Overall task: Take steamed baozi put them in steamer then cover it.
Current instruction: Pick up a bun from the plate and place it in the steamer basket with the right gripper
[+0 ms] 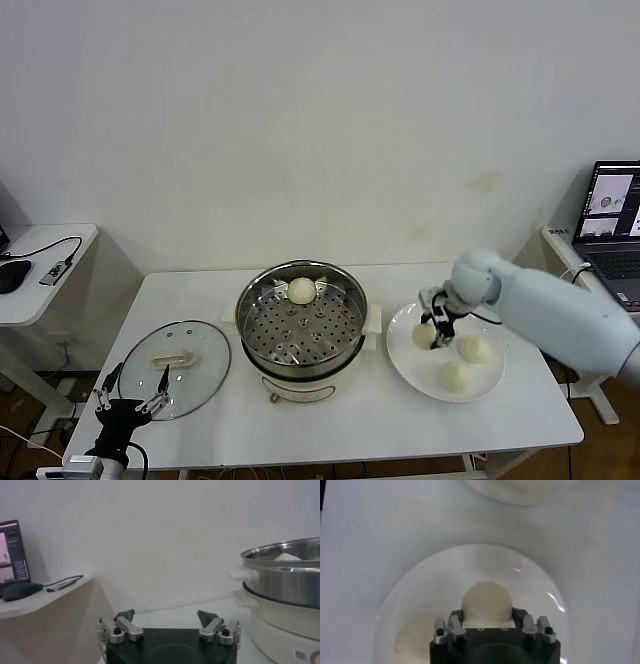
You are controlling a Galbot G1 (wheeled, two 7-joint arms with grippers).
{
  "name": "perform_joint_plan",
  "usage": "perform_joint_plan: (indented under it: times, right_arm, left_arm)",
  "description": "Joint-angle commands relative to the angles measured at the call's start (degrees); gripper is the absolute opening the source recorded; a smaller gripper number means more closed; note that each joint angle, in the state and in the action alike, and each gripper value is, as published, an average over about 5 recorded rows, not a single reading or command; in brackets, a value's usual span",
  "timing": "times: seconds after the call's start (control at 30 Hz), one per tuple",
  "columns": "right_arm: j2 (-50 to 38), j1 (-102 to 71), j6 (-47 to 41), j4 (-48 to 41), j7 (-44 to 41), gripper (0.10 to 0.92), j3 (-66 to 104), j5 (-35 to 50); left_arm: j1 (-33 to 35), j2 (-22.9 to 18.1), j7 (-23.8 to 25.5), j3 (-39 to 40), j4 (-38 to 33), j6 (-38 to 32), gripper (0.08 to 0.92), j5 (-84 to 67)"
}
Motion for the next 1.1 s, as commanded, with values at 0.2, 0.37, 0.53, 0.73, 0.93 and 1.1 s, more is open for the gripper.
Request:
perform_joint_plan:
  times: [0.2, 0.37, 0.53, 0.73, 0.93, 1.1]
  right_arm:
    - [4.98, 29.26, -8.88, 7.52, 2.37, 0.607, -14.60, 23.63]
    - [13.47, 31.42, -13.66, 7.33, 6.88, 0.611, -16.17, 32.10]
    - [23.92, 29.38, -18.62, 4.74, 11.22, 0.617, -16.80, 36.82]
    - [32.45, 24.10, -22.20, 0.58, 15.35, 0.619, -16.65, 39.48]
    - [36.65, 20.36, -22.69, -3.02, 18.23, 0.619, -16.52, 39.70]
    - [38.94, 18.09, -22.71, -5.25, 18.72, 0.619, -16.85, 38.50]
  left_arm:
    - [-0.15, 0.54, -0.03, 0.18, -0.07, 0.03, 0.823, -0.18]
    - [-0.23, 0.94, -0.06, 0.04, -0.35, 0.13, 0.823, -0.34]
    - [-0.54, 1.11, -0.09, -0.08, -0.22, 0.18, 0.823, -0.50]
    - [-0.80, 0.84, -0.12, -0.05, -0.36, 0.17, 0.823, -0.62]
    - [-0.95, 0.68, -0.18, -0.18, -0.41, 0.16, 0.823, -0.61]
    - [-0.98, 0.46, -0.21, -0.12, -0.27, 0.08, 0.823, -0.57]
